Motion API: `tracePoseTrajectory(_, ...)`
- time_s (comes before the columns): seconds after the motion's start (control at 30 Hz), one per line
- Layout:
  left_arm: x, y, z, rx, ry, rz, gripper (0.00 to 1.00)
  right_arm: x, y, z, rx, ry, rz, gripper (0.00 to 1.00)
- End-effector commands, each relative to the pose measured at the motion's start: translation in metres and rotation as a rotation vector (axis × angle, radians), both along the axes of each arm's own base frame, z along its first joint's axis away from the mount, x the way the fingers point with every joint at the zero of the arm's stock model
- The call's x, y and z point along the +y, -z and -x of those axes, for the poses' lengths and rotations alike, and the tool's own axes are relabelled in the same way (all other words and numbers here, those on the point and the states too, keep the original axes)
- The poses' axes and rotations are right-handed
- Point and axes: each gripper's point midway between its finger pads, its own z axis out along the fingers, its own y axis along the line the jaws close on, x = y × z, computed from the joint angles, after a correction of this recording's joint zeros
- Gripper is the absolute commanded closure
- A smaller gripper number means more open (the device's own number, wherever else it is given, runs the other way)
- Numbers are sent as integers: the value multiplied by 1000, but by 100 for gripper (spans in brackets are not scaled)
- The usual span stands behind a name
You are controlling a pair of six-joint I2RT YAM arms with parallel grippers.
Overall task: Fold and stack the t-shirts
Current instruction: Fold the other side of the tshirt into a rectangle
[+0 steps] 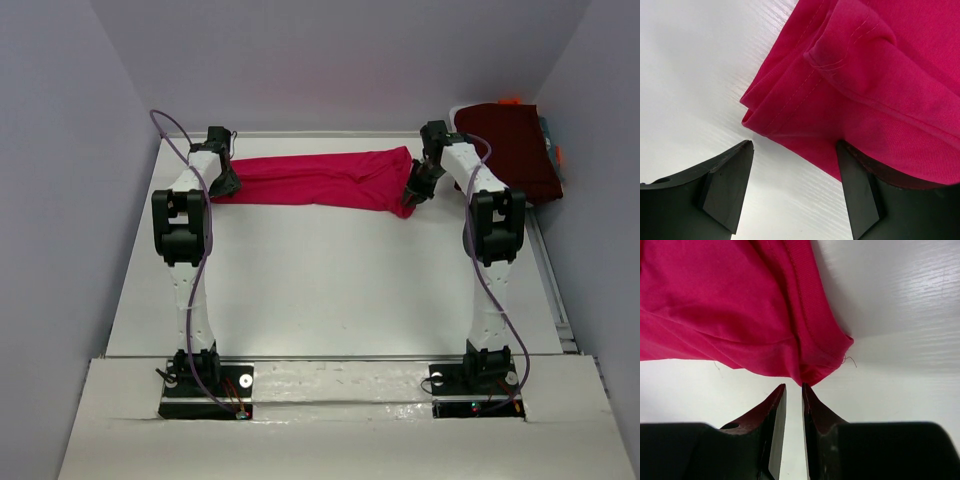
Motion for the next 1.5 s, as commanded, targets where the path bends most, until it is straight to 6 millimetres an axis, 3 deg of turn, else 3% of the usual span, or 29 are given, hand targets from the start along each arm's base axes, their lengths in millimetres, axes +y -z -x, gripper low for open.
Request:
tracePoseTrajectory(0.0, 12, 4, 17, 57, -9, -30, 21, 10, -8, -12, -53, -24, -40, 75)
tracePoseTrajectory(1.1, 12, 5, 17, 59, -10, -35, 21, 9, 29, -2, 8, -28, -30, 76)
tracePoseTrajectory(1.2, 12, 5, 17, 59, -10, -35, 21, 7, 30, -1, 11, -19, -19, 93)
tracePoseTrajectory(1.47, 13, 4, 17, 58, -10, -38, 21, -3, 15, -5, -20, 17, 34, 93)
